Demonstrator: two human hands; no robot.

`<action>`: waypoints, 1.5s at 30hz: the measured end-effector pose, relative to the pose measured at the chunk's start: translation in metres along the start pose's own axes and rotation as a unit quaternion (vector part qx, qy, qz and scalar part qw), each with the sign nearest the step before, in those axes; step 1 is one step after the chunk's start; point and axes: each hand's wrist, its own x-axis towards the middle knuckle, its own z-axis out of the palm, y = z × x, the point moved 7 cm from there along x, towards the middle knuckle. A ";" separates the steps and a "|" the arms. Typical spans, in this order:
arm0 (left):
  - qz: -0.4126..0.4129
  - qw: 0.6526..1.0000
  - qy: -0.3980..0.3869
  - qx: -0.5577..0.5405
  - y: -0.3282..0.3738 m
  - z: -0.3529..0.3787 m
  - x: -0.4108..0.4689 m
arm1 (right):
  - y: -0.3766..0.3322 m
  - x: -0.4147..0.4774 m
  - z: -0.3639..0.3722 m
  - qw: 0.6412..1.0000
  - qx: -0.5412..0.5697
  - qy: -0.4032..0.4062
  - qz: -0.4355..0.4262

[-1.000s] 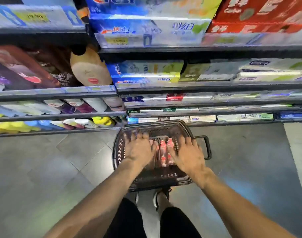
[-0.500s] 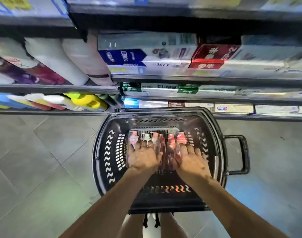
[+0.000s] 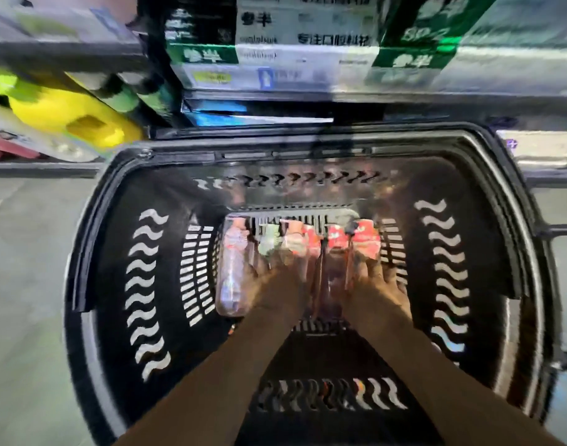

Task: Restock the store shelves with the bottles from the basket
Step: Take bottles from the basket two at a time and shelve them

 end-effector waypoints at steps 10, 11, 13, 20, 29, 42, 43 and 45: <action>-0.128 0.975 0.102 -0.152 -0.030 0.035 0.030 | 0.009 0.037 0.035 0.993 0.034 0.056 0.103; -0.137 0.970 0.107 -0.171 -0.033 0.039 0.031 | 0.008 0.040 0.036 0.991 0.045 0.060 0.110; -0.143 0.966 0.120 -0.176 -0.035 0.040 0.033 | 0.007 0.042 0.038 0.986 0.070 0.062 0.141; -0.137 0.962 0.110 -0.209 -0.038 0.041 0.032 | 0.018 0.072 0.075 0.974 0.179 0.024 0.135; -0.127 0.908 0.044 -0.398 -0.030 0.008 -0.022 | 0.013 0.011 0.018 0.975 0.200 0.019 0.096; -0.067 0.863 0.149 -0.478 0.010 -0.145 -0.236 | 0.002 -0.177 -0.189 0.889 0.450 0.078 -0.027; -0.061 0.857 0.166 -0.485 0.012 -0.154 -0.253 | 0.000 -0.195 -0.210 0.887 0.448 0.101 -0.043; -0.046 0.841 0.211 -0.496 0.017 -0.177 -0.292 | 0.001 -0.227 -0.249 0.878 0.452 0.142 -0.061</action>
